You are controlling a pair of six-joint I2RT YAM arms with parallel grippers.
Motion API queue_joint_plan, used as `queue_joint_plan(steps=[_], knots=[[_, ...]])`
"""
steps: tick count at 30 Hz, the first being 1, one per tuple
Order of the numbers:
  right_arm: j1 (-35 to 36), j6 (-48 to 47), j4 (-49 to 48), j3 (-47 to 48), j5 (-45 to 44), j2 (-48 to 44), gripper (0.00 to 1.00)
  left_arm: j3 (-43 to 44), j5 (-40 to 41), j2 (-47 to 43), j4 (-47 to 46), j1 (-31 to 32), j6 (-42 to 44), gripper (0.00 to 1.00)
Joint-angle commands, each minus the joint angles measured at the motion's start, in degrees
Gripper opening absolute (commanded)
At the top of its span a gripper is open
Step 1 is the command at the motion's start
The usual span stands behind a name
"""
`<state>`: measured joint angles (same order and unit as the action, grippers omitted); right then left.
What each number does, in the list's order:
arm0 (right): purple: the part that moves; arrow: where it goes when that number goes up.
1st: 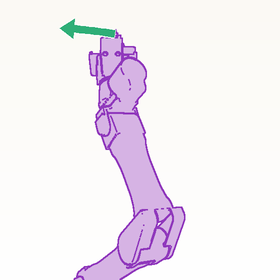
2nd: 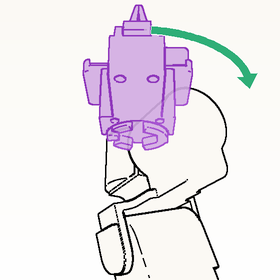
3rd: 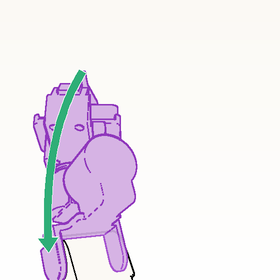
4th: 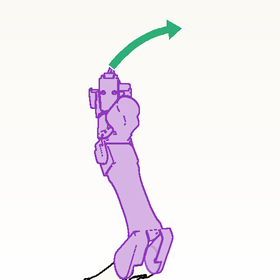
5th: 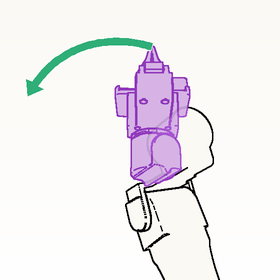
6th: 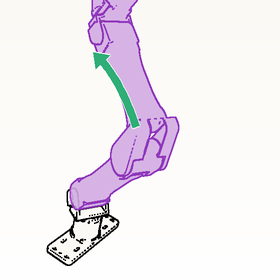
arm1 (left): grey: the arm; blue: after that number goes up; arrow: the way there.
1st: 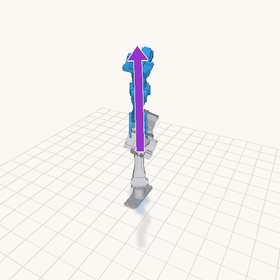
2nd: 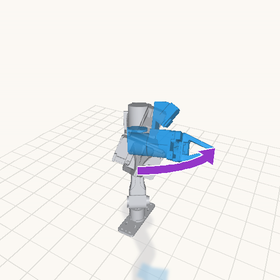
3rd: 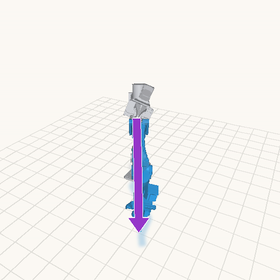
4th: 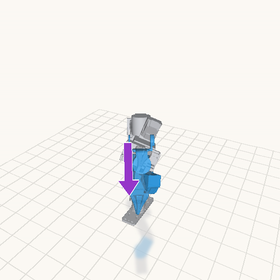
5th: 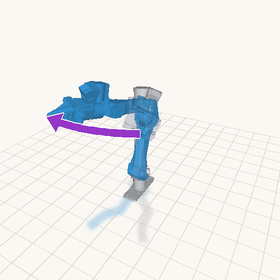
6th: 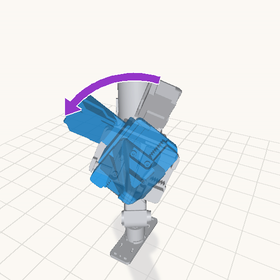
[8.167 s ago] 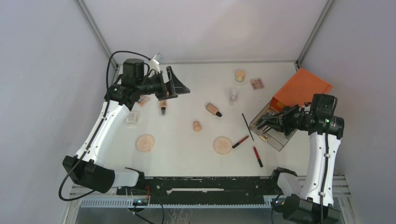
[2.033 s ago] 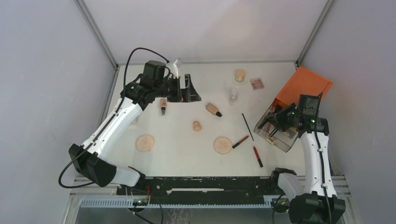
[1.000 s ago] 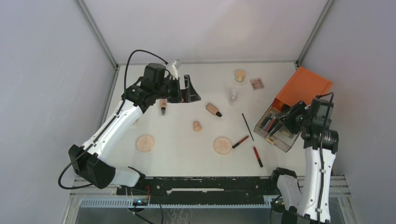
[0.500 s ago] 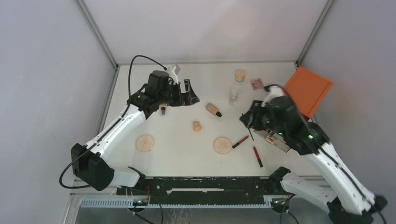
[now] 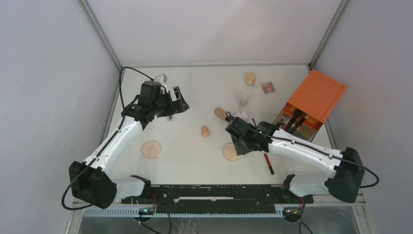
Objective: Organize the makeup
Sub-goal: Move the makeup tool to the center of the board.
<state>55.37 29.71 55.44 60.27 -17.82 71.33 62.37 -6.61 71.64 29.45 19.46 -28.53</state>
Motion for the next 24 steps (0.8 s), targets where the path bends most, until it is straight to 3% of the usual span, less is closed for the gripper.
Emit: queue_joint_plan(steps=[1, 13, 24], knots=[[1.4, -6.4, -3.6, -2.4, 5.3, 3.0, 0.47, -1.7, 0.6, -2.1, -0.7, 0.0, -0.4, 1.0], [2.3, -11.0, -15.1, -8.0, 6.7, 17.9, 0.45, -2.2, 1.6, -4.8, 1.7, -3.8, 0.2, 1.0], [-0.2, -17.6, -27.7, 3.4, 3.9, 25.3, 0.43, -3.2, 3.5, -6.9, 2.5, -4.5, -0.1, 1.0]])
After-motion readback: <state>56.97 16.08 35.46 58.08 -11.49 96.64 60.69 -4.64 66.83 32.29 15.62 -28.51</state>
